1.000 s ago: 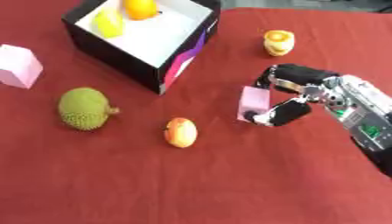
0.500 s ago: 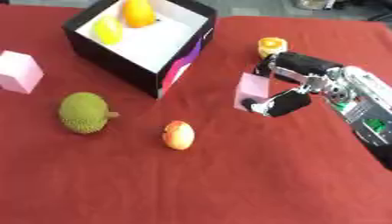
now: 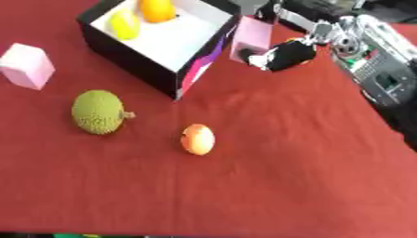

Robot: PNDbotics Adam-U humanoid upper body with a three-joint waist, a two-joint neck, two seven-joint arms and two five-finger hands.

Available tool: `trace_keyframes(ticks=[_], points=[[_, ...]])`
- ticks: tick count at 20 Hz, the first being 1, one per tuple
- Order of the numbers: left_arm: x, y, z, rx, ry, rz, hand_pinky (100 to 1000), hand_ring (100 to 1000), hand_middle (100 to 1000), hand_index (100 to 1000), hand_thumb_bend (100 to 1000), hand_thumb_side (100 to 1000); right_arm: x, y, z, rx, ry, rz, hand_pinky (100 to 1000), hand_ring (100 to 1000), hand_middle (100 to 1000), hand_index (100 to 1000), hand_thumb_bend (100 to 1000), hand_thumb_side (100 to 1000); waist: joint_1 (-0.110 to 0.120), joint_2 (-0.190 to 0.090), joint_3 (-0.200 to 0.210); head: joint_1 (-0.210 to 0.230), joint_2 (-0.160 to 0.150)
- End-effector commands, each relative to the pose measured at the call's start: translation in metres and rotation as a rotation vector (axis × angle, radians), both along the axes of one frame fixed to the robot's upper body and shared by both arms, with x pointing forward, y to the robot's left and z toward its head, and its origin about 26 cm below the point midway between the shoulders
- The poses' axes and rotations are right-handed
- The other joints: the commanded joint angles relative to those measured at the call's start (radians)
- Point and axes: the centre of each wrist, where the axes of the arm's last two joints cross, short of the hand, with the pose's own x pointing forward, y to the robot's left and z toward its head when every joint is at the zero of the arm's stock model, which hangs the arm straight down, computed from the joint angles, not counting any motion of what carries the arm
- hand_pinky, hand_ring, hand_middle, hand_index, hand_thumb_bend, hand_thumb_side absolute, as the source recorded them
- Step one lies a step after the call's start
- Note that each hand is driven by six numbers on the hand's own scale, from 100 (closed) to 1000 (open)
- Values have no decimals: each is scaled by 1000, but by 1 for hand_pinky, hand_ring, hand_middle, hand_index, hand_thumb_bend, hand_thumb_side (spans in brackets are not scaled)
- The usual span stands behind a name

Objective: Pick up objects on the table and place them in the box.

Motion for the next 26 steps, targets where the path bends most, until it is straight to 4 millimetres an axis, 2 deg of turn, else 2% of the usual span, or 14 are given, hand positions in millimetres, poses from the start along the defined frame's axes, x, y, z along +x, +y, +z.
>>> trace_keyframes(ticks=[1, 8, 15, 20, 26], points=[[-1, -4, 15, 15, -50, -26, 745, 844, 814, 835, 165, 694, -1, -17, 20, 30, -83, -41, 870, 653, 467, 613, 171, 435, -3, -15, 21, -37, 3], [2, -11, 29, 1, -86, -50, 746, 845, 815, 835, 182, 699, -14, -35, 25, 114, -204, -52, 871, 654, 466, 613, 176, 384, -45, 0, 112, -106, 1], [3, -20, 47, -25, -152, -67, 747, 846, 817, 835, 178, 698, -6, -42, 21, 184, -257, -71, 877, 655, 463, 610, 171, 322, -78, 9, 195, -179, 13], [3, -24, 51, -51, -169, -61, 749, 850, 821, 836, 191, 702, -2, -45, 18, 189, -281, -79, 877, 665, 473, 623, 186, 347, -91, 4, 238, -211, 21], [4, -25, 52, -60, -179, -57, 750, 852, 824, 836, 188, 701, 8, -42, 1, 114, -226, -77, 888, 736, 548, 704, 224, 457, -97, 5, 251, -231, 20]])
